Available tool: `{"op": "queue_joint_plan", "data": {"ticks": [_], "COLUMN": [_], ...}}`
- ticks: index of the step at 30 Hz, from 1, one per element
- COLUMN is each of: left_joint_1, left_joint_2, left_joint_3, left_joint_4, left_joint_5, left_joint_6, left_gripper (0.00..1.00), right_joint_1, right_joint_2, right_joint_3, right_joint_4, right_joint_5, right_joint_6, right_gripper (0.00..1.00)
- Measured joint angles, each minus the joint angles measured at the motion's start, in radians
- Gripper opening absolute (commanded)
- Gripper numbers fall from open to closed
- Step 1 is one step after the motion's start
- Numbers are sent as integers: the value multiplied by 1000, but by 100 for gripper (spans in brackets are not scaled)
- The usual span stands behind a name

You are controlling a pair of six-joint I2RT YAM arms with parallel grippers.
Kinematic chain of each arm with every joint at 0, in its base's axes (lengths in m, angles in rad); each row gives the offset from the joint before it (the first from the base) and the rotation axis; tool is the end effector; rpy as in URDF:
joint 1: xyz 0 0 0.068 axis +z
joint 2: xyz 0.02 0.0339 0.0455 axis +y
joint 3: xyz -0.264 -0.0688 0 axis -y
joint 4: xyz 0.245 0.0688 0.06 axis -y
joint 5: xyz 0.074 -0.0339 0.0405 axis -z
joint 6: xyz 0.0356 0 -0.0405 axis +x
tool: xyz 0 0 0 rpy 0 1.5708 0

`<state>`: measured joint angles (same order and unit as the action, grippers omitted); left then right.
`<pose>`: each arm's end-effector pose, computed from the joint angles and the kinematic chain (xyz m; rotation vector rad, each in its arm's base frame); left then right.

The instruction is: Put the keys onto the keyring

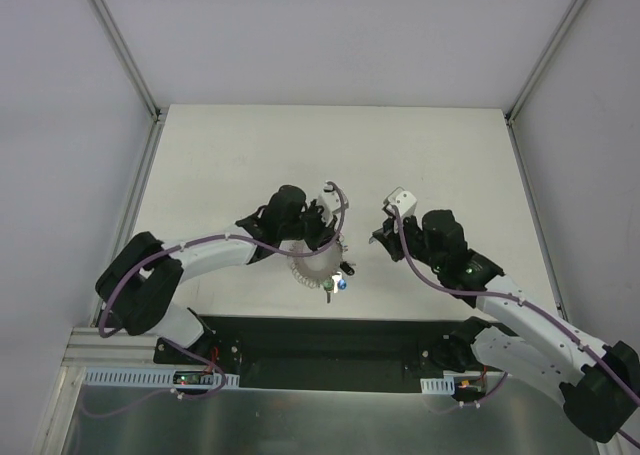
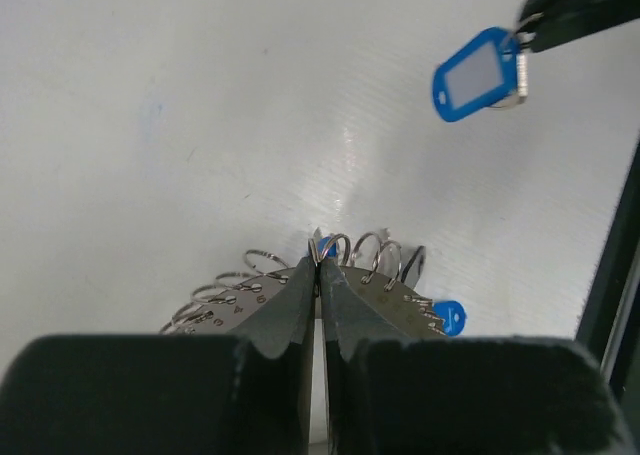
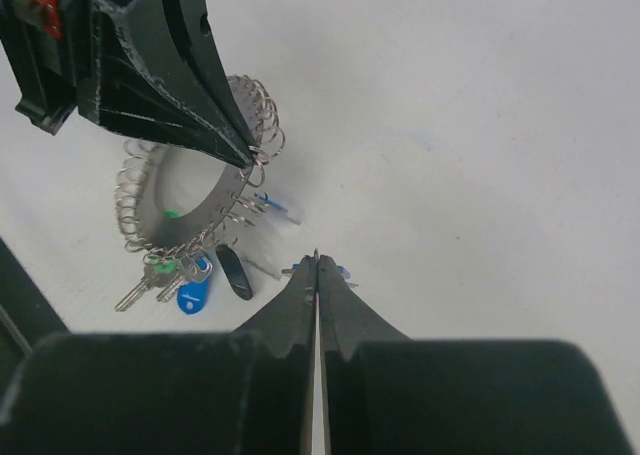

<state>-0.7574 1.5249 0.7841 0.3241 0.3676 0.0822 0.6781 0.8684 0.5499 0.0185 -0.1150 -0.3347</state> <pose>0.2290 -0.2341 0.2128 1.0529 1.7557 -0.7947 0.1574 0.1320 0.2630 -0.9824 1.6065 0.3437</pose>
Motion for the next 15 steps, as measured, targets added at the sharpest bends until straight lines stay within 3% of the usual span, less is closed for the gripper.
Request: {"op": "queue_joint_plan", "data": {"ticks": [8,15], "left_joint_1": [0,0], "left_joint_2": [-195,-250], "left_joint_3": [-79,-88], "left_joint_4": [23,41], "left_joint_5": [245,446], "left_joint_6": [156,223], "left_gripper": [0,0], "right_joint_1": [0,9], "right_joint_2": [-113,-181], "right_joint_3": [23,62], "right_joint_4": [-64,-116], "right_joint_5": [-161,-332], "right_joint_6": [-39,-108], "right_gripper": [1,1]}}
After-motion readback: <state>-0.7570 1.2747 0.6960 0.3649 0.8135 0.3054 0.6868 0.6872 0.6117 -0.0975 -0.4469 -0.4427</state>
